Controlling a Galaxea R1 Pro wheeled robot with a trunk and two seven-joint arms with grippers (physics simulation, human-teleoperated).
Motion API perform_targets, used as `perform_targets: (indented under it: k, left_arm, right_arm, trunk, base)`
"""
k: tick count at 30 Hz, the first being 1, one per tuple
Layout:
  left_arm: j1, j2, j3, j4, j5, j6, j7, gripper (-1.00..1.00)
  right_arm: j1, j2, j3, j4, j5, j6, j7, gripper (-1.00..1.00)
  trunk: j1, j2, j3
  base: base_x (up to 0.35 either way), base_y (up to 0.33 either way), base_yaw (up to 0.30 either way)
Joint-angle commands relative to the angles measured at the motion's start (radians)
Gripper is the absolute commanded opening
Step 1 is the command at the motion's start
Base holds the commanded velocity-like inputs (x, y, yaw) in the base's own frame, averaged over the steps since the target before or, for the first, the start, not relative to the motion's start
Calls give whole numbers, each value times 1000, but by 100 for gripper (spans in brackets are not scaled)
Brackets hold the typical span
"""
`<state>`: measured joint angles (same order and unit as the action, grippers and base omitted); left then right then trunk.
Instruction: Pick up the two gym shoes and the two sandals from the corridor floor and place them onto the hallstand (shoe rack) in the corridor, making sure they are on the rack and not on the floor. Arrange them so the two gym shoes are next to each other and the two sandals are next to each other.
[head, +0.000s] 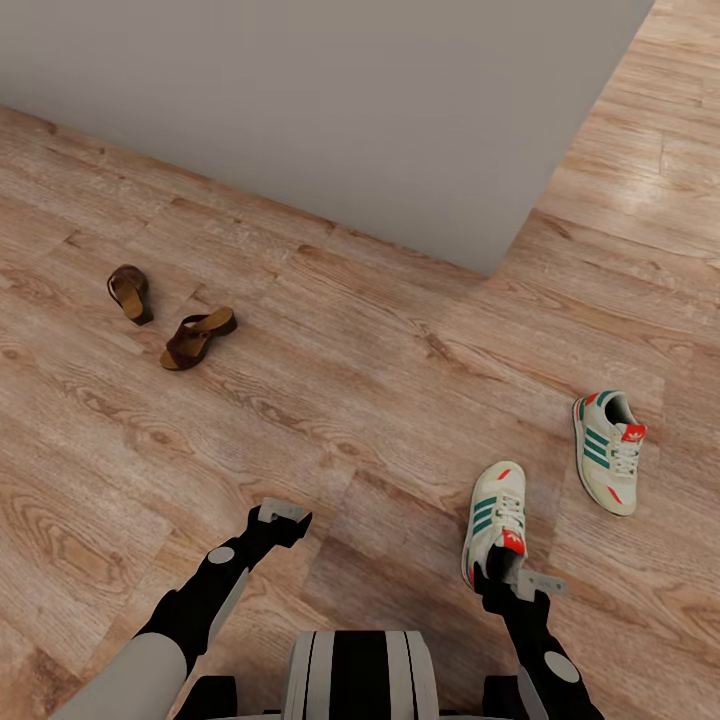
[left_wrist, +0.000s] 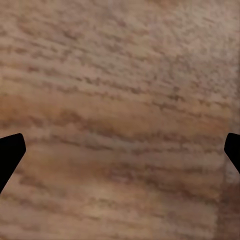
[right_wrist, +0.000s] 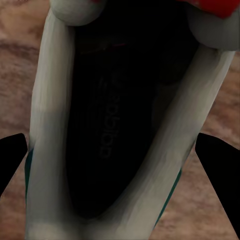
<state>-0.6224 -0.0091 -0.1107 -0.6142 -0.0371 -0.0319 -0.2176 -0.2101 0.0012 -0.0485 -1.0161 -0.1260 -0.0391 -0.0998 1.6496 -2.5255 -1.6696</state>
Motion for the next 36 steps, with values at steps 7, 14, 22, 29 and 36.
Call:
perform_targets:
  k: [7, 14, 22, 29, 36]
  left_arm:
    - [0, 1, 1, 1, -4, -6, -2, 100]
    - [0, 1, 1, 1, -4, -6, -2, 100]
    - [25, 27, 5, 16, -6, -10, 7, 100]
    - [60, 40, 8, 16, -7, -11, 13, 100]
    - [105, 51, 10, 24, -5, -10, 17, 100]
  right_arm:
    - [0, 0, 1, 2, -13, -4, 0, -100]
    - [0, 0, 1, 2, -12, -4, 0, -100]
    - [0, -1, 5, 11, -6, -7, 7, -100]
    - [0, -7, 5, 11, -4, -7, 8, -100]
    - [0, -16, 4, 3, -4, -5, 7, -100]
  trunk:
    - [0, 0, 0]
    - [0, 0, 0]
    - [-3, 2, 27]
    - [-6, 3, 54]
    - [-10, 5, 81]
  base:
    - [0, 0, 0]
    - [0, 0, 0]
    - [0, 0, 0]
    - [0, 0, 0]
    - [0, 0, 0]
